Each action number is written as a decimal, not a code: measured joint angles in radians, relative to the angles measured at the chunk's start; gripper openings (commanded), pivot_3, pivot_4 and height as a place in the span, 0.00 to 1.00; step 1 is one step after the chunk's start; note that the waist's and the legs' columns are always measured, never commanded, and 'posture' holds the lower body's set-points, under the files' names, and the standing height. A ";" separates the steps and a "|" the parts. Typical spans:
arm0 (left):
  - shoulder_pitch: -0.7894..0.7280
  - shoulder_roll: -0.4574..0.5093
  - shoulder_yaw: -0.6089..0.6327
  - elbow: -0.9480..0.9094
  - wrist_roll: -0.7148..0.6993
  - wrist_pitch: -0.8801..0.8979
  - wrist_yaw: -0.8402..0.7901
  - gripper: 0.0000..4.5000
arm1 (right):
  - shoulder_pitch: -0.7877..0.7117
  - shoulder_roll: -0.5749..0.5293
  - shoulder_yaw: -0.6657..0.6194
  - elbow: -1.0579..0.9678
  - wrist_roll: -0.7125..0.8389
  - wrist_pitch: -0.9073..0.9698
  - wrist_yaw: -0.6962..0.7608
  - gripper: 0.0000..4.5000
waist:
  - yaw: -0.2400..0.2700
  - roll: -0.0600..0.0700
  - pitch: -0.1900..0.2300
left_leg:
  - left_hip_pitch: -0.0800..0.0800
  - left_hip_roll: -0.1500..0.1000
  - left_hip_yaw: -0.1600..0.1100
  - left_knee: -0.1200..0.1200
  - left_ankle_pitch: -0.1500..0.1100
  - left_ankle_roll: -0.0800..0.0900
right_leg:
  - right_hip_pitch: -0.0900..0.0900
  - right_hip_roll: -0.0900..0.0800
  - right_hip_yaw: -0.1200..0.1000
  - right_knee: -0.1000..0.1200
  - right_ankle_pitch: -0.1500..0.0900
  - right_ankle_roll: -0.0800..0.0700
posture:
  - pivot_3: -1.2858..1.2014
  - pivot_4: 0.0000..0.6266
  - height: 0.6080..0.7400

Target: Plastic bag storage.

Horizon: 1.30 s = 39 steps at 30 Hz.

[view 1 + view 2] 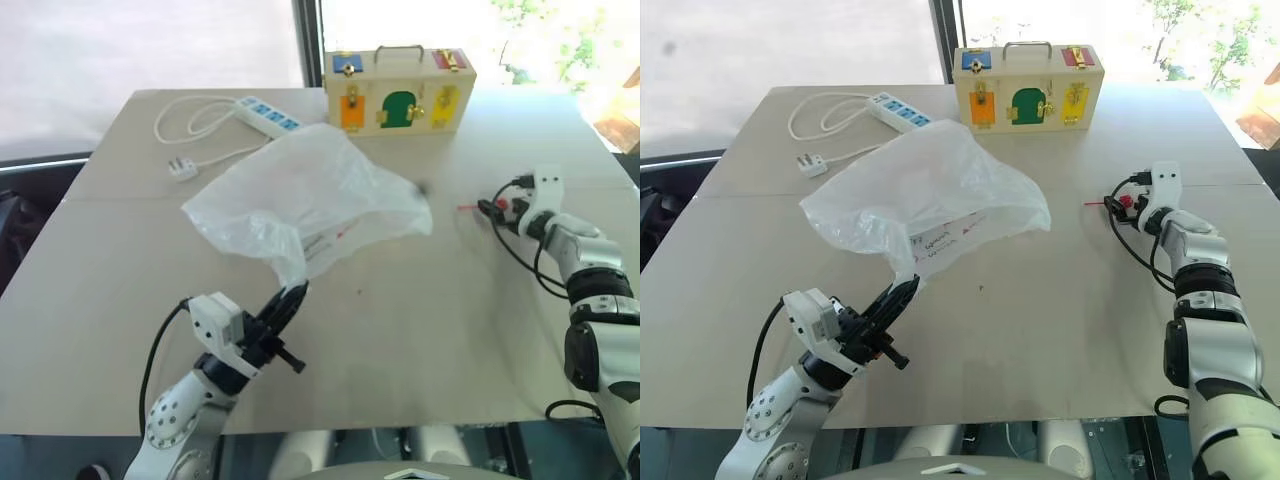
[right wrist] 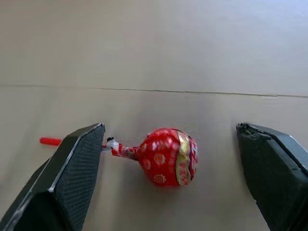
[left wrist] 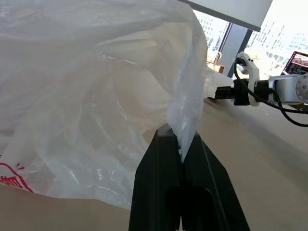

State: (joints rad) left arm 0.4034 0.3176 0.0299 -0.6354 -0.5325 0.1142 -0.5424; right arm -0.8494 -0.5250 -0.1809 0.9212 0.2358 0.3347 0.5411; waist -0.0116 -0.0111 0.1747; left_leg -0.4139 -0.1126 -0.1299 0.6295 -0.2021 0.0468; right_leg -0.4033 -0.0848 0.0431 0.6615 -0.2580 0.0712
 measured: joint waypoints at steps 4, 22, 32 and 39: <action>0.002 0.000 0.000 0.000 0.000 0.000 -0.001 0.00 | 0.024 0.017 -0.034 -0.047 0.039 0.036 0.035 0.93 | -0.004 0.000 0.000 | 0.000 0.001 0.000 0.000 0.000 0.000 | 0.000 0.001 0.000 0.000 0.000 0.000 | 0.52 0.24 1.00; 0.014 0.003 -0.001 0.002 0.010 -0.004 -0.008 0.00 | 0.227 0.024 -0.025 -0.362 0.114 0.184 0.195 0.17 | -0.003 0.001 -0.002 | 0.000 0.003 0.001 0.000 0.000 0.000 | 0.000 0.002 0.001 0.000 0.000 0.000 | 0.52 0.24 1.00; 0.011 -0.007 0.005 0.002 -0.005 -0.003 -0.003 0.00 | 0.297 0.079 -0.192 -0.633 0.445 0.411 0.246 0.17 | 0.002 0.003 -0.001 | -0.003 0.003 0.000 0.000 0.000 0.000 | -0.003 0.002 0.001 0.000 0.000 0.000 | 0.52 0.24 1.00; -0.008 -0.003 0.022 0.002 -0.027 0.008 0.003 0.00 | 0.336 0.057 -0.075 -1.059 0.704 0.601 0.366 0.17 | -0.002 0.004 -0.001 | -0.002 0.005 0.000 0.000 0.000 0.000 | -0.003 0.002 0.000 0.000 0.000 0.000 | 0.52 0.24 1.00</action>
State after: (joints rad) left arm 0.3956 0.3149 0.0514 -0.6335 -0.5596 0.1227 -0.5398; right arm -0.5132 -0.4684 -0.2558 -0.1374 0.9398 0.9361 0.9072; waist -0.0132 -0.0070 0.1735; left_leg -0.4161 -0.1079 -0.1295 0.6296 -0.2025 0.0467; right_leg -0.4061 -0.0827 0.0432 0.6611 -0.2581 0.0710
